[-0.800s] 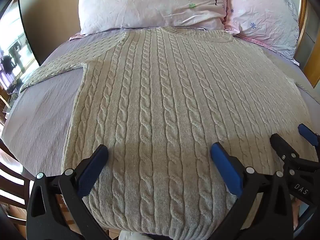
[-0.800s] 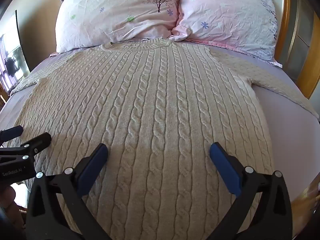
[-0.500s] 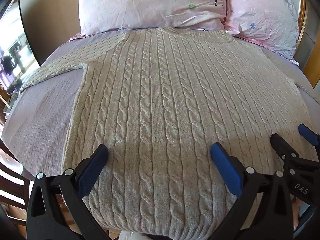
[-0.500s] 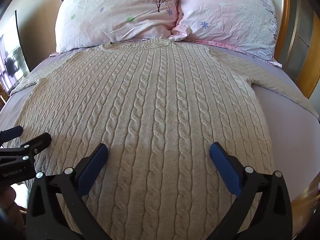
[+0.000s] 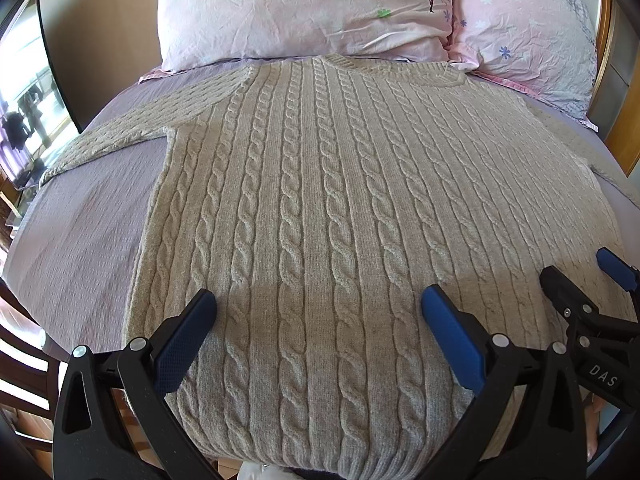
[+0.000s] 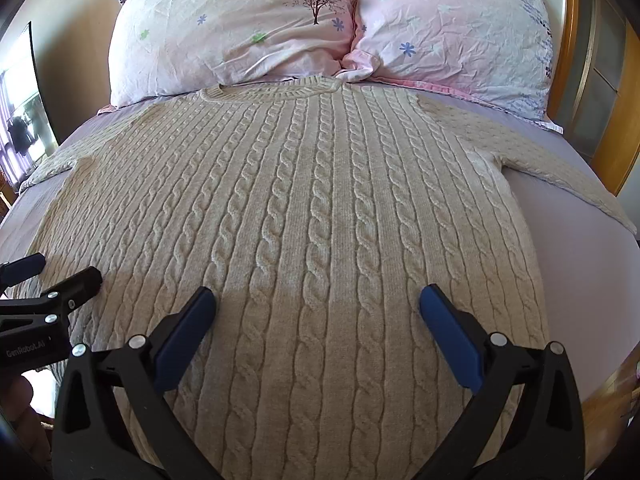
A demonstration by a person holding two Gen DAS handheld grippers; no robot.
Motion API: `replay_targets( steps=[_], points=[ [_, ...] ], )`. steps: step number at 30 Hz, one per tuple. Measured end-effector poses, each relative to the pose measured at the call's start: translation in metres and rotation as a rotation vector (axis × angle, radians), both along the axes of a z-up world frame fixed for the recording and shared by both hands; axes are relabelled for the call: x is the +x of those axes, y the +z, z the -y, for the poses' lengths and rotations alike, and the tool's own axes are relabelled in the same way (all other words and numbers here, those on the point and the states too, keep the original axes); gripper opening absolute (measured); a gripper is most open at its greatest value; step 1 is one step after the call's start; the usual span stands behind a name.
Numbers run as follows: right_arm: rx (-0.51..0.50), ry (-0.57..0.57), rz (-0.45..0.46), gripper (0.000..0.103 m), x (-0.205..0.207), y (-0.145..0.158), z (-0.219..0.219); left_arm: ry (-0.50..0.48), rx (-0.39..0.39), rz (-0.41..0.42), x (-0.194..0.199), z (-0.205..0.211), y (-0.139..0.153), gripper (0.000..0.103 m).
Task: Fold small clothes
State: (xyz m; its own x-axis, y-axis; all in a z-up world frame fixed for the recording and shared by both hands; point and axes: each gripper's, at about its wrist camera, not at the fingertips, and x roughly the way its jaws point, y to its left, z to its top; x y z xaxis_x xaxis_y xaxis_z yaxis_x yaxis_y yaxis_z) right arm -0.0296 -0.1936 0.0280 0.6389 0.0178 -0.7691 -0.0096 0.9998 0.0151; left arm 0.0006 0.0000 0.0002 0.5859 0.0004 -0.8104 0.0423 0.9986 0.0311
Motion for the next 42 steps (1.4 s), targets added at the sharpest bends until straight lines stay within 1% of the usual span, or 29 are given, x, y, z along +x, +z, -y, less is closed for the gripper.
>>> replay_targets(
  steps=[29,42],
  points=[
    [0.000,-0.001,-0.002,0.101,0.0008,-0.0006,-0.0004,0.000,0.000,0.004,-0.0008,0.0000,0.0000,0.102],
    [-0.001,-0.004,-0.021,0.101,0.0020,-0.0006,-0.0006,0.000,0.000,0.005,-0.0008,0.0000,0.0001,0.102]
  ],
)
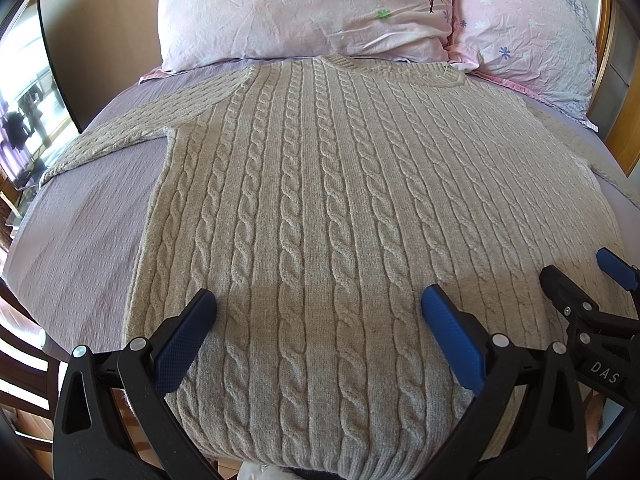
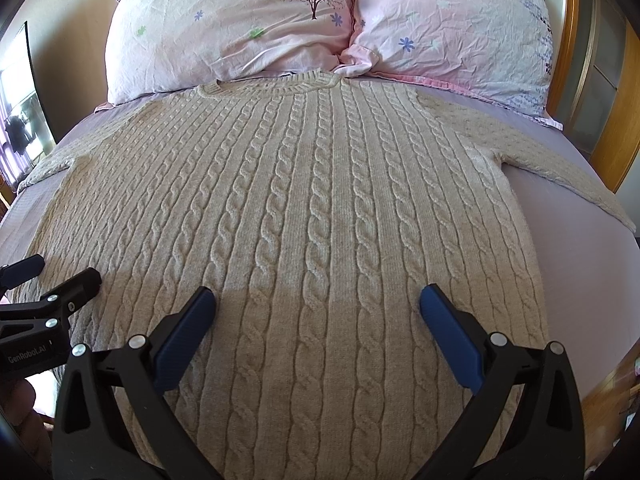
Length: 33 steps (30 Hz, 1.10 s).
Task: Fold small clothes
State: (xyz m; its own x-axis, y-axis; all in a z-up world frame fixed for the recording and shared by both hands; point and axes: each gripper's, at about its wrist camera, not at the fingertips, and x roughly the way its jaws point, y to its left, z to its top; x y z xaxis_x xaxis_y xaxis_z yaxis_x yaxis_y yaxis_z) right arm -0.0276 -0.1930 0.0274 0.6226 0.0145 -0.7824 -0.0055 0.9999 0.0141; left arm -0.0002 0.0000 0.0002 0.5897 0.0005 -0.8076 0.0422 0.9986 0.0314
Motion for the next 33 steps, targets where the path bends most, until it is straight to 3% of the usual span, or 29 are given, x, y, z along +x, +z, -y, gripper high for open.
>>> replay_targets(
  steps=[15,22,25,28,32,33],
  points=[
    [0.000,0.001,-0.008,0.101,0.003,0.002,-0.001,-0.002,0.002,0.003,0.001,0.000,0.001,0.102],
    [0.017,0.083,0.074,0.101,-0.005,-0.002,0.005,-0.018,0.002,-0.003,-0.001,0.000,0.002,0.102],
    [0.034,0.144,0.055,0.101,-0.002,0.003,0.013,-0.037,0.010,-0.020,0.001,0.000,0.003,0.102],
    [0.122,0.017,0.164,0.101,0.002,0.023,0.070,-0.071,0.007,-0.041,0.006,-0.001,0.004,0.102],
    [0.297,-0.344,0.215,0.101,0.021,0.035,0.209,-0.092,-0.025,-0.013,0.015,-0.010,0.011,0.102],
    [0.356,-0.447,0.208,0.097,0.024,0.031,0.247,-0.087,-0.022,0.011,0.017,-0.012,0.014,0.102]
  ],
)
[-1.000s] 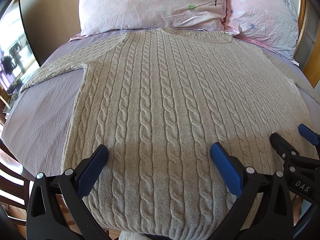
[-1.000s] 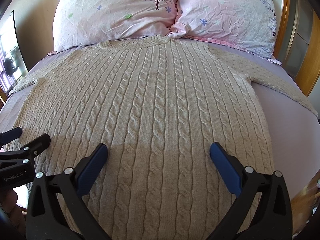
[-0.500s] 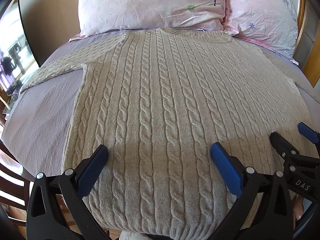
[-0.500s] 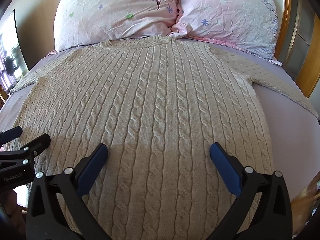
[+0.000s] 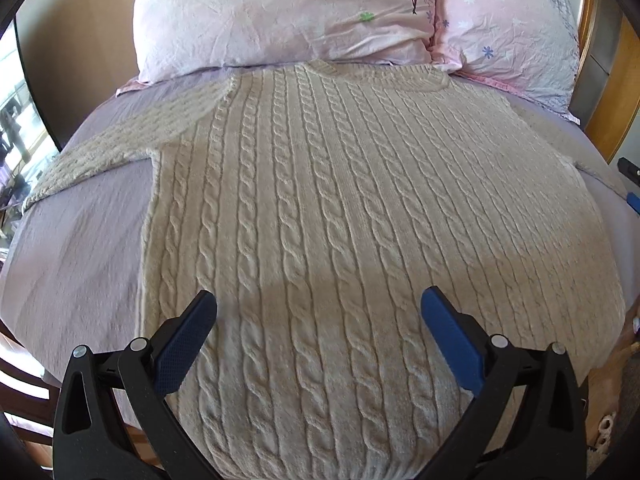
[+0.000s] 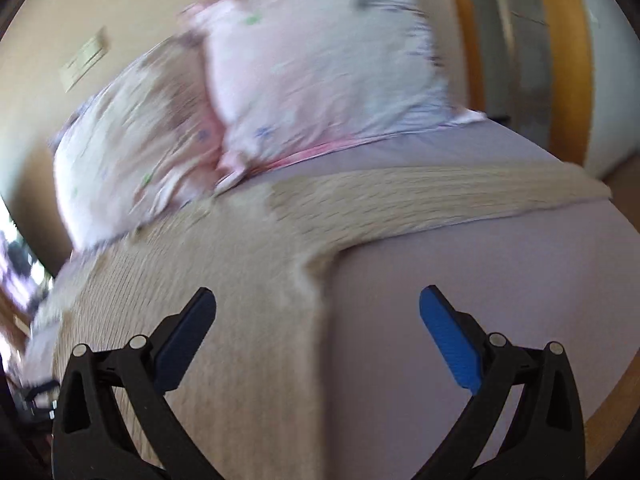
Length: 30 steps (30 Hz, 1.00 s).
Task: Fold small clothes
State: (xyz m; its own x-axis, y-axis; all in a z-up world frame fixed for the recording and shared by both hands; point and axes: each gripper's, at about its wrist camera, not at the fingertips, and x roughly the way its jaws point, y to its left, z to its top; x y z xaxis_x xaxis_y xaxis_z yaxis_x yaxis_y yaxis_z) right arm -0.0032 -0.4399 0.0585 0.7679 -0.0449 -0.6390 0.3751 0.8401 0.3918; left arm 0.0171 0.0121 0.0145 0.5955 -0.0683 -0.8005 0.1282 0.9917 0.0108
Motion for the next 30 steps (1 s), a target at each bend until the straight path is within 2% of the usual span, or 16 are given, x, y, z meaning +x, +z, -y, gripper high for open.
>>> replay_targets(
  steps=[1,3,6,7,9,10,11,12,14,16,19,21,24,27,29,30],
  points=[
    [0.069,-0.083,-0.006,0.093,0.002,-0.005,0.037,0.003,0.001,0.028,0.003,-0.002,0.003,0.102],
    [0.185,-0.232,-0.030,0.067,0.005,-0.016,0.101,0.010,-0.002,0.077,0.010,-0.008,0.011,0.102],
    [0.281,-0.438,-0.040,0.053,0.000,-0.030,0.171,0.015,-0.055,0.123,0.023,-0.021,0.021,0.102],
    [0.295,-0.483,-0.051,0.052,0.000,-0.035,0.186,0.014,-0.088,0.131,0.027,-0.027,0.025,0.102],
    [0.356,-0.525,-0.072,0.047,0.003,-0.048,0.209,-0.010,-0.196,0.127,0.037,-0.043,0.028,0.102],
    [0.371,-0.534,-0.048,0.045,0.004,-0.050,0.216,-0.031,-0.272,0.121,0.042,-0.052,0.029,0.102],
    [0.370,-0.549,-0.056,0.039,0.007,-0.052,0.220,-0.039,-0.356,0.121,0.047,-0.064,0.029,0.102],
    [0.377,-0.559,-0.062,0.027,0.010,-0.054,0.225,-0.027,-0.413,0.130,0.051,-0.076,0.029,0.102],
    [0.413,-0.563,-0.057,0.008,0.018,-0.061,0.231,0.046,-0.445,0.172,0.056,-0.097,0.031,0.102],
    [0.363,-0.564,-0.044,0.007,0.024,-0.051,0.222,0.136,-0.378,0.206,0.059,-0.118,0.034,0.102],
    [0.155,-0.403,0.049,0.007,0.051,0.005,0.162,0.271,-0.306,0.229,0.062,-0.154,0.036,0.102],
    [0.094,-0.234,0.130,0.007,0.074,0.040,0.103,0.374,-0.298,0.268,0.062,-0.182,0.037,0.102],
    [0.042,0.062,0.224,0.007,0.108,0.077,-0.009,0.485,-0.337,0.247,0.071,-0.223,0.034,0.102],
    [0.065,0.358,0.259,0.007,0.137,0.083,-0.125,0.572,-0.430,0.214,0.079,-0.259,0.026,0.102],
    [0.093,0.558,0.210,0.007,0.157,0.068,-0.201,0.610,-0.482,0.217,0.083,-0.275,0.022,0.102],
    [0.095,0.659,0.148,0.011,0.166,0.056,-0.237,0.633,-0.487,0.218,0.085,-0.282,0.021,0.102]
  ],
)
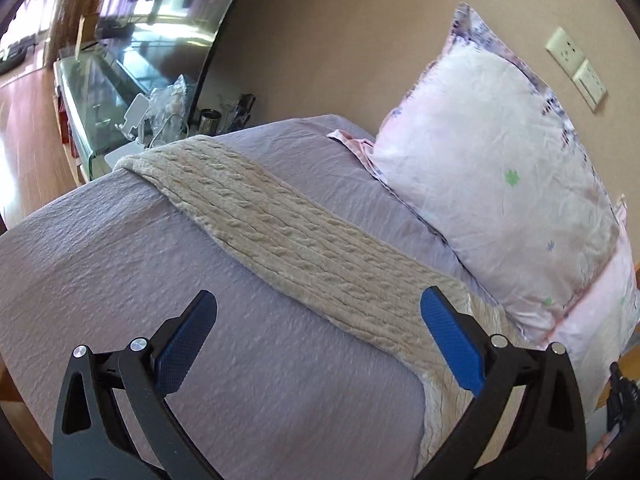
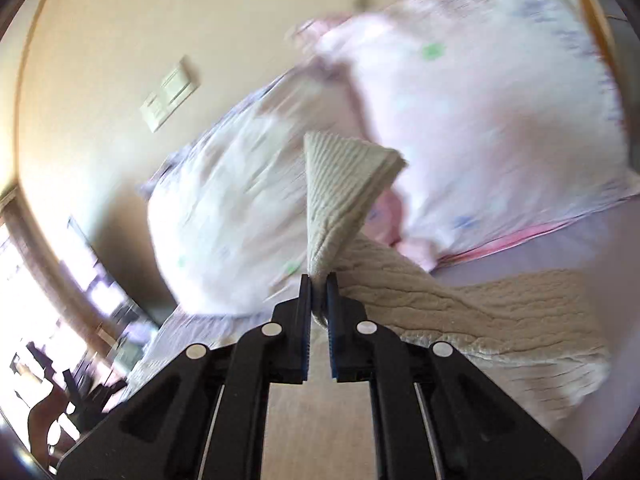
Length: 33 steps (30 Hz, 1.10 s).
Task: Fold small clothes
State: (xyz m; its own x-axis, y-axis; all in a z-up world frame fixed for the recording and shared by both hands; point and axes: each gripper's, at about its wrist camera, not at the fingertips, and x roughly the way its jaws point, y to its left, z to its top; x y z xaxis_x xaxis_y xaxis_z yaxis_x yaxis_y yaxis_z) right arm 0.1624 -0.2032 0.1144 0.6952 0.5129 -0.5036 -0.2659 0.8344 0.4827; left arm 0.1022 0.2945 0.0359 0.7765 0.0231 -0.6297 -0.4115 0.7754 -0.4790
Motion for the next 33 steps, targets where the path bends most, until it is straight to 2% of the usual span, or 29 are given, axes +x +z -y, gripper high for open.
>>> replay_targets(
  steps=[1,2,3,4,6,7,10,13,14,15,17,19,22,24,26,28,30,32,33],
  points=[
    [-0.025,0.084,-0.056,0.013,0.002,-0.013,-0.031,0.024,-0.006,-0.006,0.002,-0.006,-0.001,0.102],
    [-0.038,0.144,-0.094,0.025,0.000,-0.021,-0.051,0.047,-0.016,-0.008,0.005,-0.014,-0.003,0.102],
    [-0.033,0.180,-0.097,0.043,-0.005,-0.025,-0.059,0.069,-0.027,-0.012,0.006,-0.022,-0.004,0.101],
    [-0.022,0.181,-0.070,0.052,-0.013,-0.025,-0.058,0.092,-0.046,-0.021,0.007,-0.031,-0.007,0.099],
    [-0.028,0.117,-0.003,0.077,-0.030,-0.019,-0.044,0.131,-0.102,-0.035,0.012,-0.050,-0.014,0.095],
    [-0.026,0.078,0.012,0.079,-0.035,-0.015,-0.031,0.150,-0.126,-0.045,0.015,-0.059,-0.017,0.091],
    [0.026,-0.005,-0.008,0.079,-0.029,-0.010,0.016,0.205,-0.134,-0.032,0.020,-0.084,-0.019,0.079],
    [0.035,-0.082,-0.024,0.080,-0.031,-0.013,0.047,0.255,-0.212,-0.010,0.021,-0.108,-0.023,0.067],
    [0.035,-0.095,-0.027,0.080,-0.036,-0.017,0.056,0.277,-0.234,-0.012,0.022,-0.116,-0.025,0.057],
    [0.036,-0.103,-0.031,0.081,-0.036,-0.018,0.062,0.300,-0.248,-0.026,0.023,-0.122,-0.026,0.051],
    [0.040,-0.115,-0.032,0.081,-0.037,-0.022,0.071,0.311,-0.245,-0.066,0.030,-0.128,-0.026,0.017],
    [0.036,-0.119,-0.029,0.081,-0.040,-0.022,0.077,0.277,-0.197,-0.054,0.037,-0.114,-0.011,0.010],
    [0.034,-0.131,-0.010,0.081,-0.040,-0.020,0.080,0.056,-0.036,0.050,0.058,-0.044,0.038,0.008],
    [0.050,-0.136,-0.006,0.081,-0.038,-0.020,0.082,-0.173,0.058,0.141,0.069,0.032,0.067,0.008],
    [0.066,-0.139,-0.016,0.081,-0.035,-0.024,0.082,-0.445,0.139,0.216,0.072,0.123,0.083,0.008],
    [0.087,-0.144,-0.049,0.081,-0.029,-0.032,0.083,-0.712,0.214,0.233,0.066,0.218,0.078,0.008],
    [0.103,-0.161,-0.103,0.080,-0.021,-0.045,0.088,-0.935,0.253,0.177,0.057,0.298,0.053,0.008],
    [0.110,-0.195,-0.164,0.080,-0.015,-0.057,0.100,-1.086,0.262,0.090,0.048,0.343,0.027,0.008],
    [0.115,-0.214,-0.195,0.078,-0.013,-0.063,0.107,-1.124,0.259,0.063,0.042,0.351,0.017,0.008]
  ],
)
